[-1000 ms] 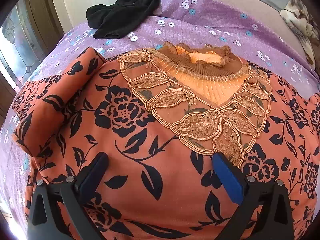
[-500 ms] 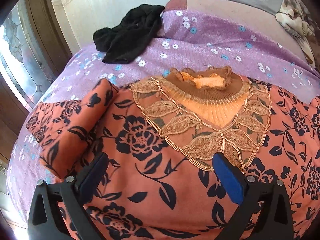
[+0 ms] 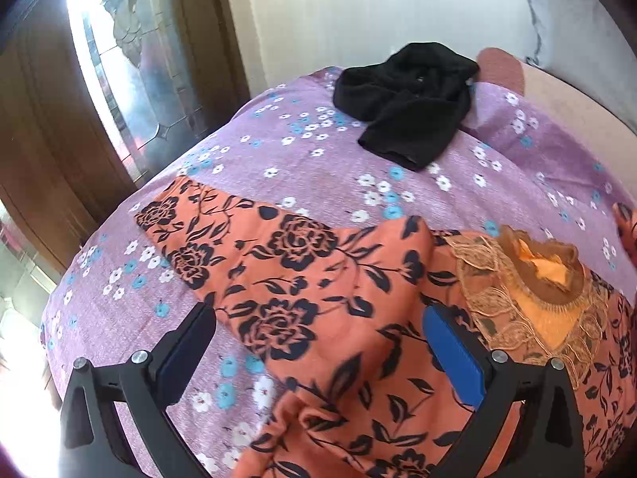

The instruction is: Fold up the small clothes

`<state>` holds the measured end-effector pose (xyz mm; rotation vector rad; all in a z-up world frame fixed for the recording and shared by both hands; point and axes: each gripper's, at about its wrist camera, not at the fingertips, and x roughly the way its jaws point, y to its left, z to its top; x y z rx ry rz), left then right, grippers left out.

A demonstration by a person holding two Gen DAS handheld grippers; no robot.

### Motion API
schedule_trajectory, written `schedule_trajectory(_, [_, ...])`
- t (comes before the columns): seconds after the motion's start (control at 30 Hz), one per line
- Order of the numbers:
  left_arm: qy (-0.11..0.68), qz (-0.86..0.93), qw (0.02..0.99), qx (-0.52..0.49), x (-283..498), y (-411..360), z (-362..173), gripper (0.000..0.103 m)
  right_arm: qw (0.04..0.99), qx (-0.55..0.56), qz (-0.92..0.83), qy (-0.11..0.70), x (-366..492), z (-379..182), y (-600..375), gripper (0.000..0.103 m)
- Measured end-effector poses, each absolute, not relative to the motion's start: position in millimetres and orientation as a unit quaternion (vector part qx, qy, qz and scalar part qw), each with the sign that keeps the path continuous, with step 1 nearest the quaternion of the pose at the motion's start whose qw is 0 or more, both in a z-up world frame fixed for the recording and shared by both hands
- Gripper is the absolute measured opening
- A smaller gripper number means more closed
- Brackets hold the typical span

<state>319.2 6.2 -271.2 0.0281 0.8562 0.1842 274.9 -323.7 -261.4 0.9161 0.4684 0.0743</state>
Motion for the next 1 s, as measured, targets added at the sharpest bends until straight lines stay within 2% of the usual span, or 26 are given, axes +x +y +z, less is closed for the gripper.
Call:
schedule_trajectory(0.23, [0.425,0.127,0.895,-0.054,333,65,-272,0.103,0.851,0.423,0.087,0.300,308,-320,-203,0.006])
schedule_trajectory(0.33, [0.433,0.124,0.890,-0.076,336,73,-274,0.103,0.844,0.407,0.108,0.333,312,-334,-174,0.011])
schedule_trajectory(0.37, [0.433,0.121,0.889,-0.082,335,75,-274,0.103,0.838,0.404,0.120,0.347,312,-337,-168,0.018])
schedule_trajectory(0.43, [0.431,0.116,0.891,-0.084,335,74,-274,0.103,0.825,0.409,0.142,0.363,309,-342,-167,0.055])
schedule_trajectory(0.47, [0.430,0.115,0.892,-0.081,335,73,-273,0.103,0.826,0.415,0.141,0.354,303,-341,-170,0.084])
schedule_trajectory(0.5, [0.430,0.115,0.892,-0.077,335,71,-273,0.103,0.832,0.415,0.140,0.340,299,-337,-172,0.087])
schedule_trajectory(0.67, [0.430,0.094,0.895,-0.072,334,58,-274,0.103,0.878,0.339,0.103,0.322,269,-307,-206,0.085])
schedule_trajectory(0.73, [0.427,0.078,0.899,-0.055,333,45,-274,0.103,0.888,0.313,0.065,0.331,257,-302,-229,0.076])
schedule_trajectory(0.8, [0.420,0.062,0.905,-0.025,332,27,-275,0.103,0.890,0.304,0.034,0.337,242,-303,-259,0.060])
schedule_trajectory(0.87, [0.417,0.053,0.907,0.006,332,11,-278,0.102,0.890,0.297,-0.012,0.346,227,-308,-293,0.047])
schedule_trajectory(0.9, [0.418,0.056,0.907,0.022,333,4,-281,0.100,0.887,0.297,-0.033,0.351,219,-311,-310,0.044])
schedule_trajectory(1.0, [0.444,0.080,0.890,0.059,341,-8,-299,0.098,0.874,0.303,-0.074,0.372,205,-325,-352,0.043])
